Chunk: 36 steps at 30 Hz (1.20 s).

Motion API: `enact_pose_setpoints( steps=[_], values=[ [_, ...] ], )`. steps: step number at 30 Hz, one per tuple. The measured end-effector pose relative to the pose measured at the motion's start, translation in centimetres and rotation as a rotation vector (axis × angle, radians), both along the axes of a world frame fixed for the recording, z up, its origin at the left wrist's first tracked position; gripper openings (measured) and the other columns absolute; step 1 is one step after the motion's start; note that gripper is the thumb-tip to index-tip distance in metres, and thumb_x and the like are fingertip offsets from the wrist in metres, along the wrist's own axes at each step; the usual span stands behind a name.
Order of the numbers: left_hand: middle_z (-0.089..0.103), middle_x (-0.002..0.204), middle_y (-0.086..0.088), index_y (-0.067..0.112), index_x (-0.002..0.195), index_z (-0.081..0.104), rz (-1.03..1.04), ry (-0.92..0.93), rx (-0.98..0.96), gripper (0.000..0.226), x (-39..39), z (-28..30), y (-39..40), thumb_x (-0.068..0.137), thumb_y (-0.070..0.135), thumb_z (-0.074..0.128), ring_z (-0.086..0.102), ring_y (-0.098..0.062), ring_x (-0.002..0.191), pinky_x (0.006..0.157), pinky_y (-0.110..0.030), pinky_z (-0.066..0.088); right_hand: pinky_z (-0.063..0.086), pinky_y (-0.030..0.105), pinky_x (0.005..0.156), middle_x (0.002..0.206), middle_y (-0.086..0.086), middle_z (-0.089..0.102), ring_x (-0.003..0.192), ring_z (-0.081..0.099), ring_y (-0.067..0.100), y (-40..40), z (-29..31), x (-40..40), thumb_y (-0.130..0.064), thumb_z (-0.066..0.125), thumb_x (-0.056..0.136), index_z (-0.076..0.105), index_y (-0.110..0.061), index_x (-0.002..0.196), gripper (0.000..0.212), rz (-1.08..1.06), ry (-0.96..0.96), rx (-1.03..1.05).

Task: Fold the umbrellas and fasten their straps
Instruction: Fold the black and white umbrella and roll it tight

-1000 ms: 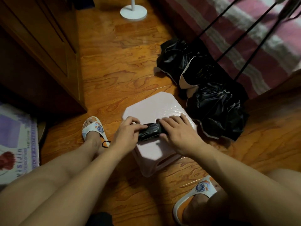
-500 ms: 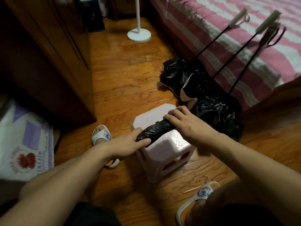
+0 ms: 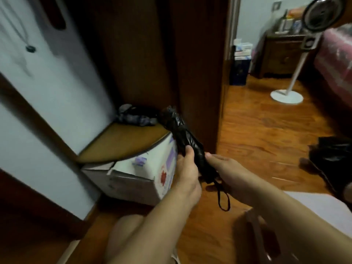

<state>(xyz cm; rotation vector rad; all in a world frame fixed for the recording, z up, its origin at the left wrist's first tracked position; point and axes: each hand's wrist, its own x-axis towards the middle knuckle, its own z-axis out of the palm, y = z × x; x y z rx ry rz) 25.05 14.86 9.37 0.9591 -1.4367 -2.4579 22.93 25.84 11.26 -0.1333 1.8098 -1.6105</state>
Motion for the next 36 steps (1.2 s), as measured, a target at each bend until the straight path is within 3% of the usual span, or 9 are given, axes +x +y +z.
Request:
enact_pose_setpoints(
  steps=[6,9,12,14,16,19,24,28,36],
  values=[
    [0.046,0.154,-0.005,0.026,0.157,0.03,-0.127,-0.11,-0.311,0.061,-2.7,-3.3,-12.5,0.105,0.057,0.037,0.047,-0.027,0.138,0.11,-0.045,0.041,0.039,0.022,0.054,0.081,0.003,0.057,0.065,0.05,0.014,-12.2,-2.7,-5.9,-0.031,0.048,0.108,0.06,-0.016,0.108,0.02,0.211,0.426,0.3],
    [0.046,0.152,-0.009,0.018,0.151,0.043,-0.322,-0.369,-0.948,0.058,-3.6,-5.9,-22.0,0.105,0.052,0.04,0.042,-0.031,0.138,0.113,-0.044,0.038,0.041,0.027,0.057,0.089,0.002,0.059,0.071,0.055,0.016,-17.7,-3.9,-10.4,-0.028,0.048,0.108,0.055,-0.016,0.117,0.017,0.219,0.654,0.401],
    [0.028,0.162,-0.009,0.02,0.16,0.025,-0.503,-0.638,-1.465,0.066,-3.2,-7.6,-31.3,0.103,0.046,0.045,0.028,-0.032,0.147,0.118,-0.044,0.03,0.048,0.033,0.073,0.112,0.006,0.06,0.092,0.058,0.021,-23.0,-5.0,-15.1,-0.026,0.048,0.107,0.052,-0.016,0.13,0.026,0.236,0.849,0.487],
    [0.02,0.167,-0.008,0.025,0.162,0.016,-0.699,-0.714,-1.502,0.069,-3.1,-7.9,-35.7,0.102,0.043,0.046,0.026,-0.031,0.15,0.119,-0.042,0.031,0.048,0.038,0.089,0.13,0.01,0.054,0.11,0.055,0.028,-27.0,-5.7,-18.5,-0.027,0.047,0.108,0.045,-0.013,0.143,0.038,0.245,0.923,0.537],
    [0.031,0.164,-0.006,0.031,0.161,0.024,-0.838,-0.708,-1.525,0.065,-3.3,-7.7,-37.2,0.101,0.03,0.047,0.037,-0.028,0.144,0.114,-0.039,0.039,0.046,0.042,0.096,0.136,0.011,0.049,0.12,0.051,0.032,-29.7,-5.6,-21.4,-0.028,0.047,0.108,0.039,-0.013,0.149,0.044,0.233,0.985,0.569],
    [0.049,0.152,-0.002,0.037,0.156,0.034,-0.849,-0.668,-1.607,0.065,-4.1,-7.8,-38.4,0.096,0.015,0.045,0.048,-0.023,0.133,0.105,-0.035,0.047,0.045,0.045,0.098,0.138,0.011,0.047,0.124,0.047,0.035,-33.7,-6.0,-25.9,-0.028,0.045,0.108,0.035,-0.016,0.152,0.047,0.192,1.105,0.592],
    [0.034,0.163,0.003,0.043,0.156,0.03,-0.92,-0.655,-1.609,0.072,-4.3,-7.5,-39.9,0.092,0.014,0.043,0.041,-0.024,0.141,0.108,-0.036,0.044,0.042,0.051,0.107,0.151,0.014,0.037,0.131,0.038,0.04,-35.0,-9.7,-28.9,-0.019,0.048,0.104,0.011,-0.032,0.162,0.07,0.408,1.22,0.911],
    [0.034,0.163,0.005,0.042,0.157,0.031,-0.967,-0.669,-1.613,0.07,-4.7,-7.5,-40.3,0.092,0.016,0.042,0.038,-0.026,0.143,0.11,-0.038,0.042,0.045,0.048,0.102,0.15,0.017,0.037,0.128,0.039,0.039,-34.2,-10.6,-28.9,-0.026,0.052,0.104,0.011,-0.031,0.163,0.073,0.447,1.445,0.996],
    [0.007,0.171,-0.004,0.035,0.162,0.014,-1.018,-0.786,-1.626,0.073,-4.2,-7.5,-38.6,0.097,0.023,0.044,0.028,-0.028,0.15,0.114,-0.044,0.039,0.043,0.05,0.103,0.152,0.016,0.036,0.132,0.039,0.04,-34.0,-7.1,-27.3,-0.038,0.042,0.105,-0.001,-0.02,0.163,0.074,0.606,1.336,1.175]
  ],
)
